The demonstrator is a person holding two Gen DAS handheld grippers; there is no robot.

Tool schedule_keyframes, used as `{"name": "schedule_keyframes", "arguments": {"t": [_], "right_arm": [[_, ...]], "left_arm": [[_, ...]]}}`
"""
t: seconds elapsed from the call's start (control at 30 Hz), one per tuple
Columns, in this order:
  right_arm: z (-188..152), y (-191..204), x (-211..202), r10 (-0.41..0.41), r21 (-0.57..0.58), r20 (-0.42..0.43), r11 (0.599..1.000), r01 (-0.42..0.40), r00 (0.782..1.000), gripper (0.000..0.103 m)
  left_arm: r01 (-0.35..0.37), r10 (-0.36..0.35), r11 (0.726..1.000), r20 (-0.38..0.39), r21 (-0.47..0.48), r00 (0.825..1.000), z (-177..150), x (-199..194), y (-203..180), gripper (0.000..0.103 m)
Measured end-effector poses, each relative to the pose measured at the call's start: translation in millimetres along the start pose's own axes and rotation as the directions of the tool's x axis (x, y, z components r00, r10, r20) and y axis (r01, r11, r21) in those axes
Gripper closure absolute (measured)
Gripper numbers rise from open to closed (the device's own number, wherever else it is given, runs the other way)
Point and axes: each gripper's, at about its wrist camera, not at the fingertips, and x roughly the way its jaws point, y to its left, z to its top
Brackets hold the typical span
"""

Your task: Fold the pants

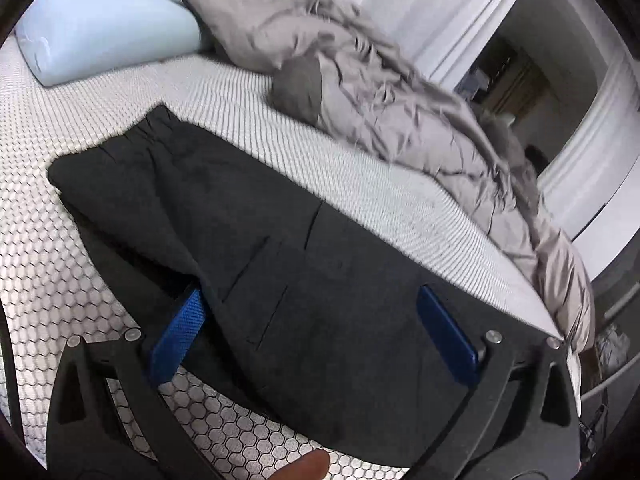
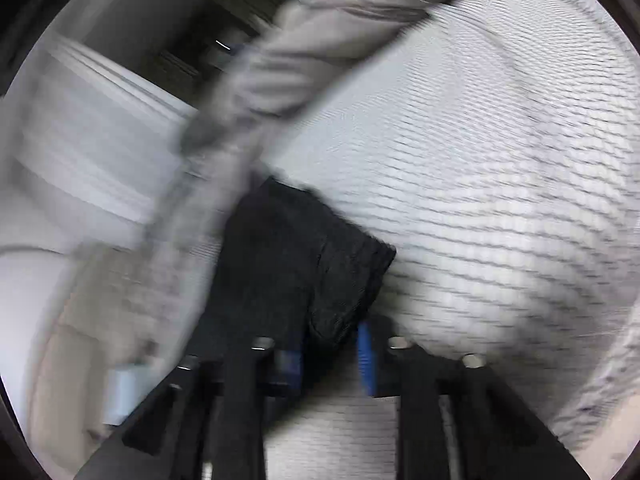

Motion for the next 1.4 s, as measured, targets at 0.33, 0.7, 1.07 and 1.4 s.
{"name": "schedule_keyframes", "arguments": {"t": [0.33,0.7,1.07,1.4], "right_arm": [[42,64,-18,-0.004,-0.193,0.108,0.981,0.025,0.994,0.028],[135,121,117,-0.032,-0.381,-0.181,0.924,-0.04,0.983,0.04],[95,146,81,0.061,-0.624,-0.247,0.754,-0.207,0.967,0.071],[124,103,113,-0.28,-0.499,0.002,0.831,0.244,0.96,0.082]], "left_arm": [[-0.017,0.018,1.0,-0.043,0.018,0.999,-1,28,-4,0.001],[-0.052,0.052,0.999,-0.067,0.002,0.996,0,45,5,0.001],[-0.067,0.068,0.998,-0.066,0.009,0.996,1,48,2,0.001],[-0.112,0.113,0.994,-0.1,0.021,0.989,-3,60,2,0.001]]}}
